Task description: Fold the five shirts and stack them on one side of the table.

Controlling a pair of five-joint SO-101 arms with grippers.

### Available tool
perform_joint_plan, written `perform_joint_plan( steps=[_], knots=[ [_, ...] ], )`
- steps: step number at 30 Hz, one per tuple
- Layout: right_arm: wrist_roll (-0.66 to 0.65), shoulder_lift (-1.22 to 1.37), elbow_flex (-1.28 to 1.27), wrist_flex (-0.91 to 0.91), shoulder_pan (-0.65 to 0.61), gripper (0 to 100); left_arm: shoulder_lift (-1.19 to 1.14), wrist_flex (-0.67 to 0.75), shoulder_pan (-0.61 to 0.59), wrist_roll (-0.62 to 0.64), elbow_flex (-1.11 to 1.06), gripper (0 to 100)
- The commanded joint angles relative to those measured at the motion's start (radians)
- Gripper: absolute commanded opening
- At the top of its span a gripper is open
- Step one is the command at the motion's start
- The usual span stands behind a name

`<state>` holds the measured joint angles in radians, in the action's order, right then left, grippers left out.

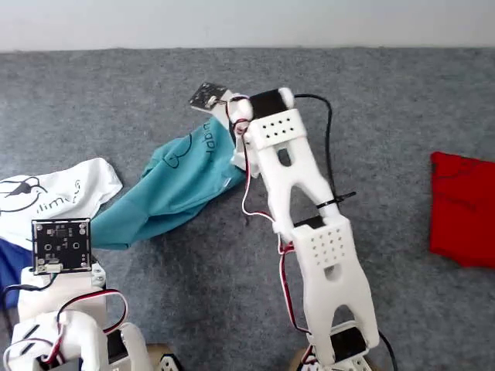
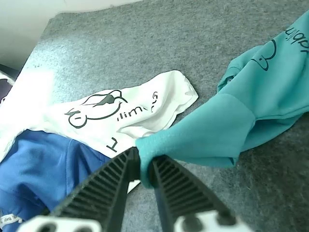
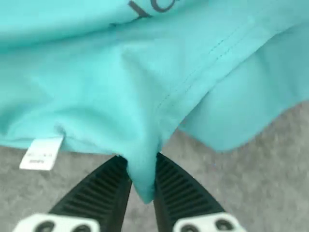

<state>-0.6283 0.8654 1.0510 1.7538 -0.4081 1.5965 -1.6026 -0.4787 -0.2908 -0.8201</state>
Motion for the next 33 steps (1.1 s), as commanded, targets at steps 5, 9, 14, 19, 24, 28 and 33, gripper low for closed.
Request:
perform_joint_plan(
  steps=[5,9,14,19,24,28,33],
  knots=[
    [-0.037,-0.44,-0.206,0.044,0.067,1.0,-0.005,0.104,-0.003,-0.008,0.087,1],
    [-0.103,-0.639,-0.213,0.042,0.104,1.1,-0.006,0.233,-0.003,-0.008,0.17,1],
    [-0.164,-0.76,-0.284,0.042,0.117,1.1,-0.032,0.31,-0.002,-0.117,0.179,1],
    [-0.1,-0.762,-0.485,0.042,0.048,1.2,-0.104,0.249,-0.002,-0.124,0.177,1],
    [0.005,-0.762,-0.753,0.041,-0.082,7.4,-0.132,0.226,-0.003,-0.124,0.074,1],
    [0.126,-0.76,-0.942,0.019,-0.203,20.0,-0.104,0.227,-0.003,-0.124,0.002,1],
    [0.201,-0.76,-1.096,-0.142,-0.317,26.4,-0.069,0.227,-0.003,-0.124,-0.039,1]
  ],
)
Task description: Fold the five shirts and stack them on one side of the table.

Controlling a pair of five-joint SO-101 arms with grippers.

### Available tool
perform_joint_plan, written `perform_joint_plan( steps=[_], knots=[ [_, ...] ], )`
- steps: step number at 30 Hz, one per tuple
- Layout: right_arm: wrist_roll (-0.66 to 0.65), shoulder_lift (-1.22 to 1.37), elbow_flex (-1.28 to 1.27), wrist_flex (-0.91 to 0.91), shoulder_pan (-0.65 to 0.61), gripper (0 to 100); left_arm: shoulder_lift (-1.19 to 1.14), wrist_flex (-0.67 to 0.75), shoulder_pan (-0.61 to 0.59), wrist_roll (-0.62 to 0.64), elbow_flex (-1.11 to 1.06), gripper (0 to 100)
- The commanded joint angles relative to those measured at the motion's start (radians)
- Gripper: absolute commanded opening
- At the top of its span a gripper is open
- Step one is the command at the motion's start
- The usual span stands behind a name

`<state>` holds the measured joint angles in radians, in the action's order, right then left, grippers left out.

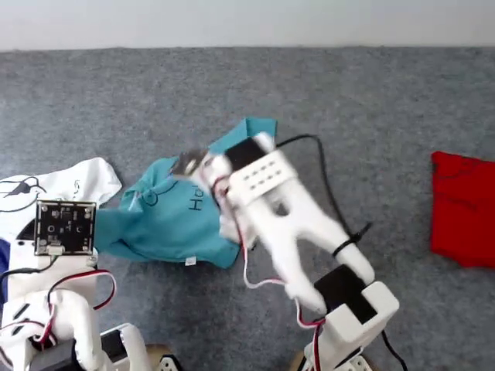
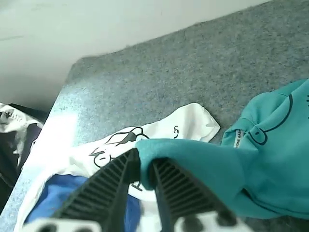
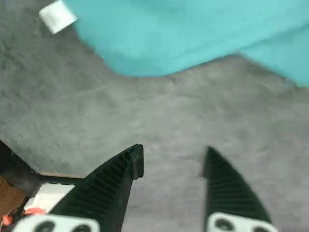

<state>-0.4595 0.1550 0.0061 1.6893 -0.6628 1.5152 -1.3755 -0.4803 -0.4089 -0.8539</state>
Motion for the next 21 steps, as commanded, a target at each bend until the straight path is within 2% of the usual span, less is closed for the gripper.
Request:
perform_joint_plan(
  steps=[1,5,9,21],
  knots=[
    [0.034,-0.05,-0.069,-0.107,-0.087,27.0,0.017,0.0,-0.002,-0.006,-0.01,1],
    [0.035,-0.044,-0.118,-0.193,-0.173,30.7,0.023,0.0,-0.002,-0.006,-0.015,1],
    [0.035,0.044,-0.109,-0.268,-0.188,31.4,0.023,0.0,-0.003,-0.003,-0.016,1],
    [0.091,0.384,0.135,-0.251,-0.209,31.4,0.023,-0.002,-0.005,-0.003,-0.016,1]
  ],
)
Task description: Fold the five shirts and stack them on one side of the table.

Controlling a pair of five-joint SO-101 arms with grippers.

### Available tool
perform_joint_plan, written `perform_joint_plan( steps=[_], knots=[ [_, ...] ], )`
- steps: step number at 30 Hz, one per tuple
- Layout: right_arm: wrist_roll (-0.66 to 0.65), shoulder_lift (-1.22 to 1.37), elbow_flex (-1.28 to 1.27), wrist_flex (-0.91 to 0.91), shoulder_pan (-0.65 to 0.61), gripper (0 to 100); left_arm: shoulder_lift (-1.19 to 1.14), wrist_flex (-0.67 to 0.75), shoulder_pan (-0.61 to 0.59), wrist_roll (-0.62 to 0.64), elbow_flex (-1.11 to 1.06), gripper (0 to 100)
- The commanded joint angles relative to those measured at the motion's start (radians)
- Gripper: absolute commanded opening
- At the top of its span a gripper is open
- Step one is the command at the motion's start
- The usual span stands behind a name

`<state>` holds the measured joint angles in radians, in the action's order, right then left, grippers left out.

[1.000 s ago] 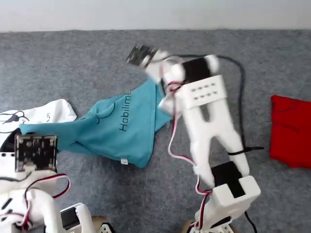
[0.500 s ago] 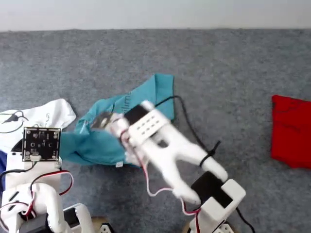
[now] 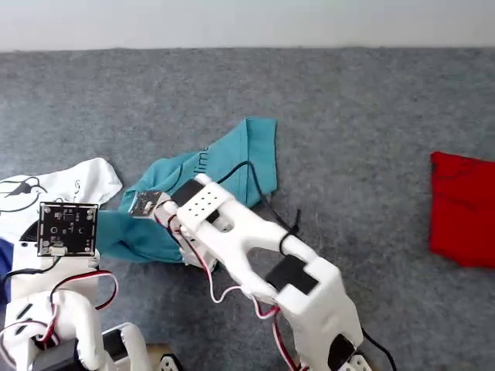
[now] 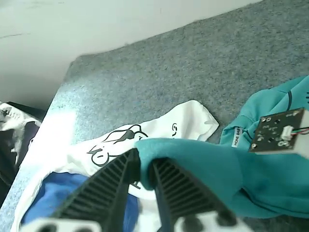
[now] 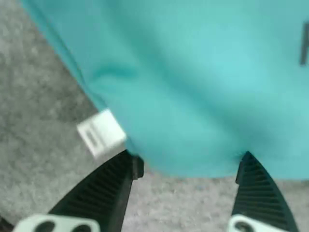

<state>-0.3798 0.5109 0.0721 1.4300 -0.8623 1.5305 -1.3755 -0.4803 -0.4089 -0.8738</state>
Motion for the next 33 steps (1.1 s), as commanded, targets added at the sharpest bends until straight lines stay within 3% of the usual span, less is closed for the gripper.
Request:
perform_joint_plan(
  steps=[1,6,13,19,26,33],
  knots=[
    [0.012,0.05,0.08,0.01,-0.01,31.2,0.008,-0.002,-0.005,-0.003,0.005,1],
    [0.009,0.12,0.107,0.01,0.004,29.5,0.008,-0.015,-0.003,-0.003,0.007,1],
    [0.005,0.134,0.11,0.012,0.016,1.7,0.008,-0.015,-0.005,-0.003,0.004,1],
    [0.002,0.093,0.153,0.074,0.091,1.1,0.008,-0.014,-0.005,-0.003,0.004,1],
    [-0.095,-0.065,0.258,0.228,0.179,1.1,0.008,-0.006,-0.002,-0.003,0.012,1],
    [-0.137,-0.071,0.256,0.346,0.185,1.6,0.008,-0.008,-0.002,-0.003,0.008,1]
  ],
)
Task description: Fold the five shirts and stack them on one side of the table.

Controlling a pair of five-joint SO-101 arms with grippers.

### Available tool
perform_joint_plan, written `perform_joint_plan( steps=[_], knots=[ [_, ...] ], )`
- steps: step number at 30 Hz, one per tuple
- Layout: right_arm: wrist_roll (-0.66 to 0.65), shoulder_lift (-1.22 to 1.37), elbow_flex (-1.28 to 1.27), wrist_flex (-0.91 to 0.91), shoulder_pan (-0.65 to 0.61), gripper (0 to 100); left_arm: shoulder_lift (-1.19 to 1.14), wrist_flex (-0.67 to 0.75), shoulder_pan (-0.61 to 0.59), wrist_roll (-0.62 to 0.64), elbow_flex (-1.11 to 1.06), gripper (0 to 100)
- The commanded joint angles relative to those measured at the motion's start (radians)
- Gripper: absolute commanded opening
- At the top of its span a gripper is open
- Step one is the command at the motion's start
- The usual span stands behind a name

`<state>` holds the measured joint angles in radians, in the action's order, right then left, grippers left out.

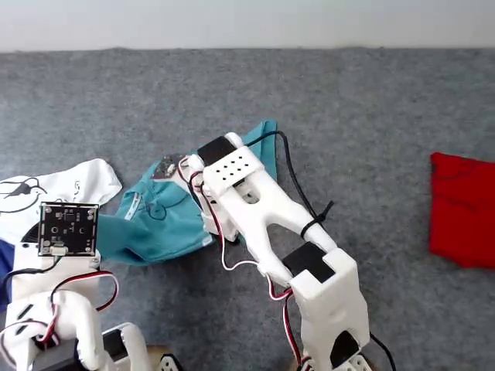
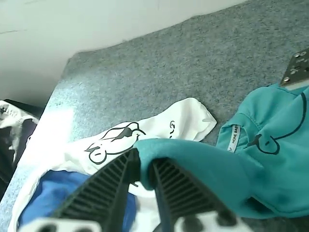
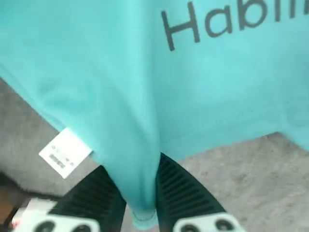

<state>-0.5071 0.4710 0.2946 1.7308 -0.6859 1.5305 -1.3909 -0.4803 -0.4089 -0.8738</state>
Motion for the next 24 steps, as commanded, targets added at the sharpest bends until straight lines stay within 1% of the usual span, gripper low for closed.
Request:
perform_joint_plan(
  steps=[1,3,6,7,11,17,19,24],
  knots=[
    [-0.005,-0.016,0.034,0.051,0.007,2.3,0.008,0.008,-0.002,-0.003,0.007,1],
    [0.009,-0.001,0.035,0.061,0.007,8.6,0.008,0.005,-0.002,-0.003,0.007,1],
    [0.098,-0.03,0.034,0.067,0.004,22.7,0.008,0.002,-0.002,-0.003,0.007,1],
    [0.123,-0.05,0.034,0.067,0.002,25.1,0.008,0.002,-0.002,-0.003,0.007,1],
    [0.13,-0.13,-0.018,0.067,-0.044,26.0,0.008,0.002,-0.002,-0.003,0.004,1],
    [0.155,-0.202,-0.252,0.05,-0.154,26.1,0.008,0.002,-0.002,-0.003,0.004,1],
    [0.183,-0.213,-0.293,0.004,-0.17,26.1,0.008,0.002,-0.002,-0.003,0.002,1],
    [0.173,-0.208,-0.304,-0.059,-0.176,26.1,0.008,0.002,-0.002,-0.003,0.002,1]
  ],
)
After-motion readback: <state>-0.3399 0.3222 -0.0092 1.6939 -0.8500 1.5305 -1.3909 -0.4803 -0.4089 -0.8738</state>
